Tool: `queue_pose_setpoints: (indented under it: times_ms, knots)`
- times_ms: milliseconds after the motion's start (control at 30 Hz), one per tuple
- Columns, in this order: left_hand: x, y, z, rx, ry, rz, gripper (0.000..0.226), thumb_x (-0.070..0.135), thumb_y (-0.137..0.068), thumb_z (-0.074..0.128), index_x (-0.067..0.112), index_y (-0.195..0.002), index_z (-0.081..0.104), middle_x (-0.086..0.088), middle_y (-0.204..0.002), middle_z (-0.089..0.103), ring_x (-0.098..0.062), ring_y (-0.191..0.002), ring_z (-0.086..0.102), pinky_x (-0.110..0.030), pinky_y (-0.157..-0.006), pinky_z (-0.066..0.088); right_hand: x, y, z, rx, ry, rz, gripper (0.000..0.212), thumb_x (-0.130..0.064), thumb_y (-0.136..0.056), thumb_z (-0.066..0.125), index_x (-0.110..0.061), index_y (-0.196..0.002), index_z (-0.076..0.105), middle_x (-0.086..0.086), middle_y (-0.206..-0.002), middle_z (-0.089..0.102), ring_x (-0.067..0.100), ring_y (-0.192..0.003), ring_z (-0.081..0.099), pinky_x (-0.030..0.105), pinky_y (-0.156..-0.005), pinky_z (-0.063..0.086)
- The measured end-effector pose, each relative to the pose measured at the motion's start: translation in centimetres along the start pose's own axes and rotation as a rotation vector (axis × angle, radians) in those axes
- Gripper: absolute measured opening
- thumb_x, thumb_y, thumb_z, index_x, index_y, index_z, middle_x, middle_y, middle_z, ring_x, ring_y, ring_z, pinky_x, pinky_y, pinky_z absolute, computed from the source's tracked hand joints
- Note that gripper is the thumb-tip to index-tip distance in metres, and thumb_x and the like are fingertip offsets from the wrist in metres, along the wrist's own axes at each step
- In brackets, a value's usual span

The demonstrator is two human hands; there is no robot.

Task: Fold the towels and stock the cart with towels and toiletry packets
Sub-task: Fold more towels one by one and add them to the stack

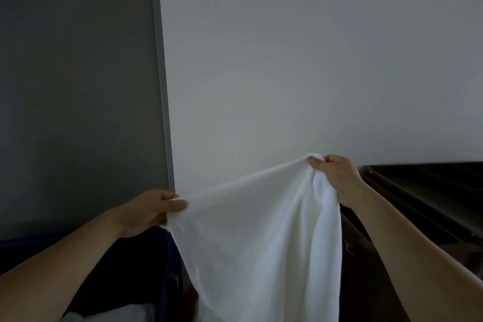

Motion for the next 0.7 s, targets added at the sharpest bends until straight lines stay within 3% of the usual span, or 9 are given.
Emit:
queue_pose_setpoints:
  times_ms: [100,167,267,367,533,633,700]
  knots:
    - [0.2,-0.4,0.6,0.111,0.181,-0.031,0.049,0.024,-0.088,0.065,-0.014,-0.119,0.061,-0.036,-0.121,0.061,-0.055,-0.115,0.055,-0.065,-0.106,0.039,1.0,0.0,1.1,-0.043,0.029,0.037,0.028,-0.031,-0.089,0.073,-0.005,-0.083,0.064,0.014,-0.083,0.067,0.027,-0.073,0.064,0.047,-0.074,0.056]
    - [2.3,-1.0,2.2,0.187,0.303,-0.009,0.041,0.021,-0.091,0.067,-0.011,-0.115,0.063,-0.033,-0.119,0.063,-0.046,-0.104,0.063,-0.061,-0.102,0.045,0.9,0.2,2.9,-0.1,0.129,0.032,0.029,-0.034,-0.092,0.069,-0.007,-0.101,0.067,0.009,-0.102,0.069,0.026,-0.091,0.066,0.044,-0.084,0.056]
    - [5.5,-2.5,6.5,0.184,0.396,-0.011,0.032,0.019,-0.089,0.072,-0.007,-0.108,0.068,-0.025,-0.111,0.07,-0.034,-0.093,0.068,-0.049,-0.089,0.057,-0.1,1.5,5.9,-0.141,0.266,-0.037,0.04,-0.036,-0.094,0.067,-0.01,-0.122,0.058,0.003,-0.122,0.054,0.025,-0.111,0.056,0.037,-0.088,0.047]
    - [6.9,-3.5,10.5,0.152,0.466,-0.057,0.026,0.016,-0.088,0.073,-0.005,-0.103,0.069,-0.02,-0.105,0.073,-0.031,-0.095,0.07,-0.044,-0.086,0.058,-1.1,2.9,7.1,-0.11,0.176,-0.054,0.046,-0.029,-0.089,0.074,-0.006,-0.126,0.058,0.007,-0.119,0.057,0.027,-0.107,0.06,0.041,-0.09,0.053]
    - [6.2,-3.5,14.0,0.159,0.547,-0.11,0.022,0.0,-0.091,0.065,-0.014,-0.109,0.064,-0.025,-0.107,0.07,-0.037,-0.098,0.069,-0.049,-0.09,0.057,-2.0,5.4,5.3,0.115,0.055,-0.11,0.032,-0.028,-0.074,0.088,-0.017,-0.094,0.066,-0.002,-0.085,0.067,0.015,-0.078,0.066,0.033,-0.074,0.058]
    - [5.9,-3.3,14.6,0.216,0.577,-0.104,0.016,-0.005,-0.089,0.065,-0.015,-0.101,0.067,-0.026,-0.1,0.071,-0.034,-0.086,0.071,-0.037,-0.07,0.061,-2.1,6.9,7.1,0.057,0.143,-0.184,0.022,-0.025,-0.076,0.086,-0.022,-0.091,0.071,-0.006,-0.085,0.069,0.01,-0.08,0.067,0.027,-0.076,0.057]
    - [5.8,-3.0,14.4,0.256,0.599,-0.106,0.016,-0.004,-0.087,0.068,-0.014,-0.1,0.069,-0.027,-0.1,0.072,-0.035,-0.088,0.071,-0.037,-0.071,0.061,-2.2,7.3,7.8,0.026,0.208,-0.215,0.021,-0.024,-0.081,0.081,-0.019,-0.1,0.076,-0.007,-0.091,0.072,0.01,-0.087,0.067,0.027,-0.083,0.056]
Point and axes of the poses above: each hand's wrist, its own y-axis away from the middle knuckle, its own z-axis out of the palm, x = y × z, the point moved 10 cm from there along -y, towards the middle knuckle
